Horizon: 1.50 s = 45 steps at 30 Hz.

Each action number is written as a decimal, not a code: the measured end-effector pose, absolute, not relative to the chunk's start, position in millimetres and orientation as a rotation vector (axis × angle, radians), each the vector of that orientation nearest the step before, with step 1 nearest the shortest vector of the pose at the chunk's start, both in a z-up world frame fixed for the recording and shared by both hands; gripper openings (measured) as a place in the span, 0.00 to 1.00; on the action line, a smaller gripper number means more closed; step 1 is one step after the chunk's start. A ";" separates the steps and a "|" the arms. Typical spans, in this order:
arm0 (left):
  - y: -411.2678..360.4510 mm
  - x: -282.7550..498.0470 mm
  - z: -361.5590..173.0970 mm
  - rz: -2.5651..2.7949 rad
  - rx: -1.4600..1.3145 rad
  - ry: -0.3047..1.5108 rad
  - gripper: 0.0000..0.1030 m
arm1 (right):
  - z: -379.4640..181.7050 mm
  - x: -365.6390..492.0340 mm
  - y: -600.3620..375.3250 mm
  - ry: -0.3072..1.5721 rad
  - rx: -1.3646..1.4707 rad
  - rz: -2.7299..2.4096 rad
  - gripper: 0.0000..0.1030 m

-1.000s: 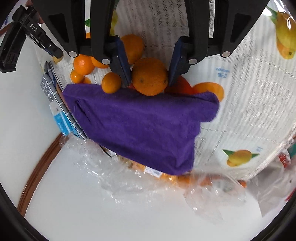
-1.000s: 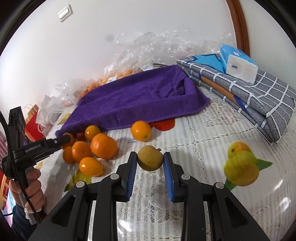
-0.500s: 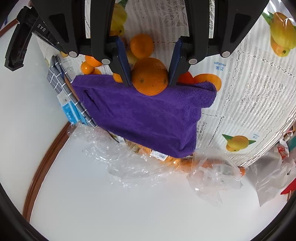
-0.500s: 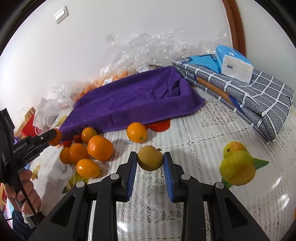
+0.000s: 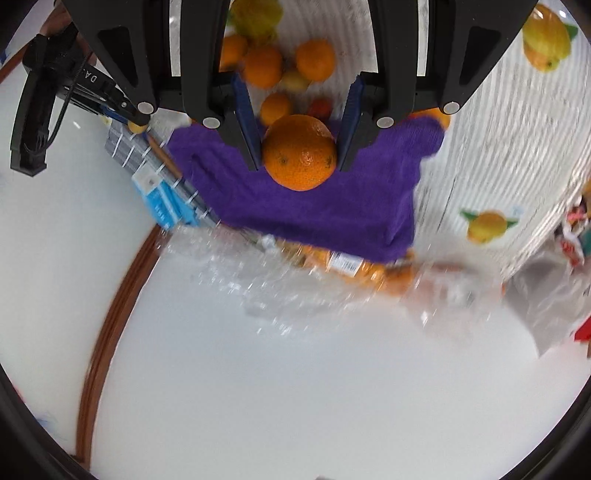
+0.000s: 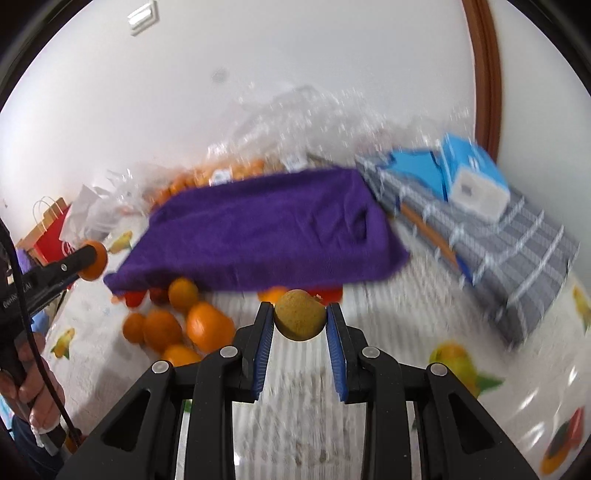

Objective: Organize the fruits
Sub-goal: 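Carry both fruits over the purple towel and open both tools to release them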

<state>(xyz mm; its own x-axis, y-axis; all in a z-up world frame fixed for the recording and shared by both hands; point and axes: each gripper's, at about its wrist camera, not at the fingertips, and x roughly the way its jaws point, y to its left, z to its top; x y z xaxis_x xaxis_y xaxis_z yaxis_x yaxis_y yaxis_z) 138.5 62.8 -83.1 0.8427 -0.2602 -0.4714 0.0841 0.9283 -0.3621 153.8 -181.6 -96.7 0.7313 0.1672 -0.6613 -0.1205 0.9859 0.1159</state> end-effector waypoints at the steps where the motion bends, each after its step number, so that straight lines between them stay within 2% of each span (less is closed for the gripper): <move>1: 60.9 142.0 -79.1 -0.190 -0.332 0.535 0.38 | -90.7 157.5 -179.2 0.721 0.058 0.162 0.28; 8: 47.6 189.2 -63.8 -0.166 -0.314 0.525 0.38 | -62.3 202.7 -173.8 0.652 0.042 0.197 0.28; 16: 40.2 227.0 -92.5 -0.129 -0.317 0.556 0.38 | -81.9 265.1 -174.3 0.662 0.042 0.163 0.28; 29: 36.9 249.8 -138.3 -0.089 -0.272 0.634 0.38 | -124.1 282.3 -196.5 0.723 0.057 0.107 0.28; 45: 21.8 256.4 -153.3 -0.128 -0.272 0.771 0.38 | -152.0 284.2 -174.2 0.789 -0.028 0.139 0.29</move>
<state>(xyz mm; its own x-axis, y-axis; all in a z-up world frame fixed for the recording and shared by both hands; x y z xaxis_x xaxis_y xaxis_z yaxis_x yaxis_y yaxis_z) 256.4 21.8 -153.3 0.7118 -0.2130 -0.6693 0.0150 0.9573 -0.2887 284.2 -174.2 -152.0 0.6956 0.1144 -0.7093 -0.1356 0.9904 0.0268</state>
